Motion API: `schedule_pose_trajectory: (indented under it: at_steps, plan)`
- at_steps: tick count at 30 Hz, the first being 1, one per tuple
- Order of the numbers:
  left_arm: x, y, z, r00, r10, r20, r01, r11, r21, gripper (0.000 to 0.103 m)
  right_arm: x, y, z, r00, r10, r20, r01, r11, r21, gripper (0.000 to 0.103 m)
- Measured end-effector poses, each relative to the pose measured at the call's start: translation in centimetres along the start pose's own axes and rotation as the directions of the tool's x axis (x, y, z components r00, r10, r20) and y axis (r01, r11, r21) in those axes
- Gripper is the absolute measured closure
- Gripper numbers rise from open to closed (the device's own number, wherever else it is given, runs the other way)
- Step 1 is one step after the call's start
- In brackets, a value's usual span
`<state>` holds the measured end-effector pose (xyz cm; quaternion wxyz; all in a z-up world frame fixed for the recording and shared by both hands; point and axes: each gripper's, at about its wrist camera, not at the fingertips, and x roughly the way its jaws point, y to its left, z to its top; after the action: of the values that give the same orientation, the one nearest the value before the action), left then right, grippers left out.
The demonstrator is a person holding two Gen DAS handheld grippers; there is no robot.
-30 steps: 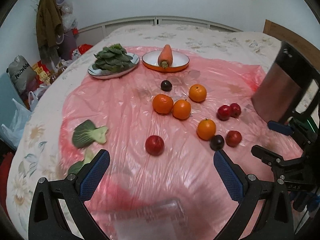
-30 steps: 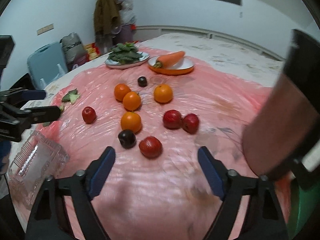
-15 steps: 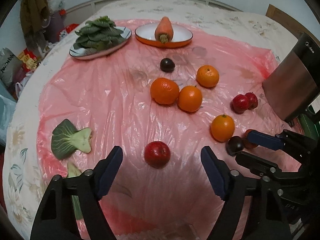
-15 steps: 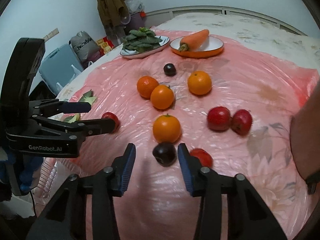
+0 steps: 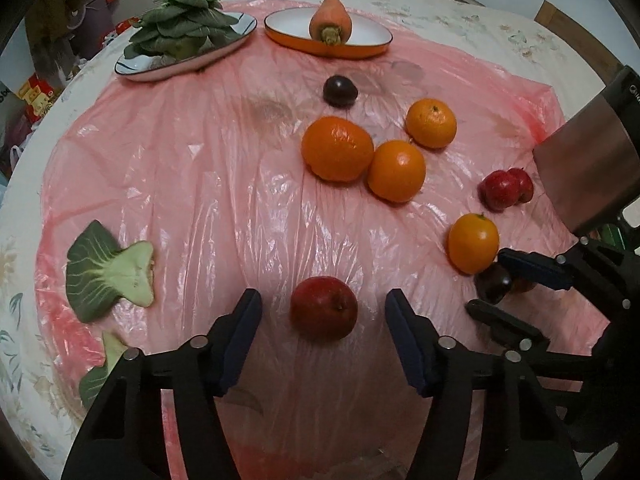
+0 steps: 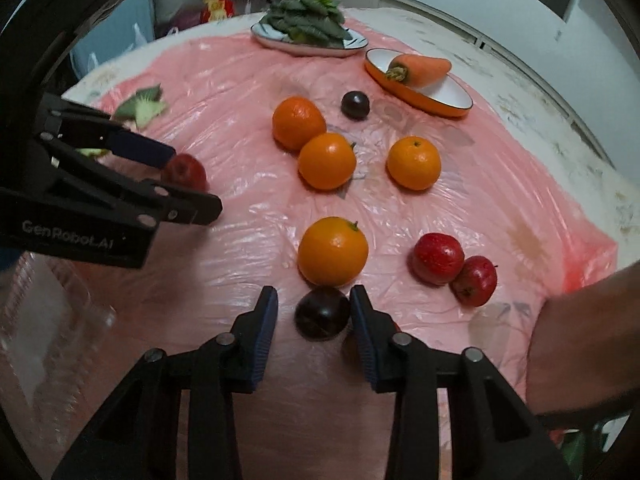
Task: Organize fruits
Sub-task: 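Grasp the dark plum with the right tool while the left tool grasps a red apple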
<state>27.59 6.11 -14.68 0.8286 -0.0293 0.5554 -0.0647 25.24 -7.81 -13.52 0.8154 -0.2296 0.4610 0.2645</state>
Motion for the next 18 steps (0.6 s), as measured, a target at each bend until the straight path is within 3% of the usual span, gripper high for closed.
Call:
schedule_pose_trajectory:
  at_steps: [3, 10, 18]
  plan:
    - [0.3, 0.2, 0.0, 1.000, 0.003, -0.002, -0.003, 1.000, -0.007, 0.054, 0.2, -0.3, 0.1, 1.000, -0.011, -0.012, 0.011, 1.000, -0.007, 0.062]
    - [-0.1, 1.1, -0.5, 1.000, 0.005, 0.013, -0.005, 0.999, -0.032, 0.073, -0.3, -0.8, -0.1, 1.000, 0.029, 0.008, -0.029, 0.999, 0.016, 0.064]
    - [-1.0, 2.2, -1.0, 0.999, -0.033, 0.019, 0.035, 0.995, -0.090, 0.075, -1.8, -0.5, -0.2, 0.999, 0.032, 0.033, -0.033, 0.999, 0.026, 0.064]
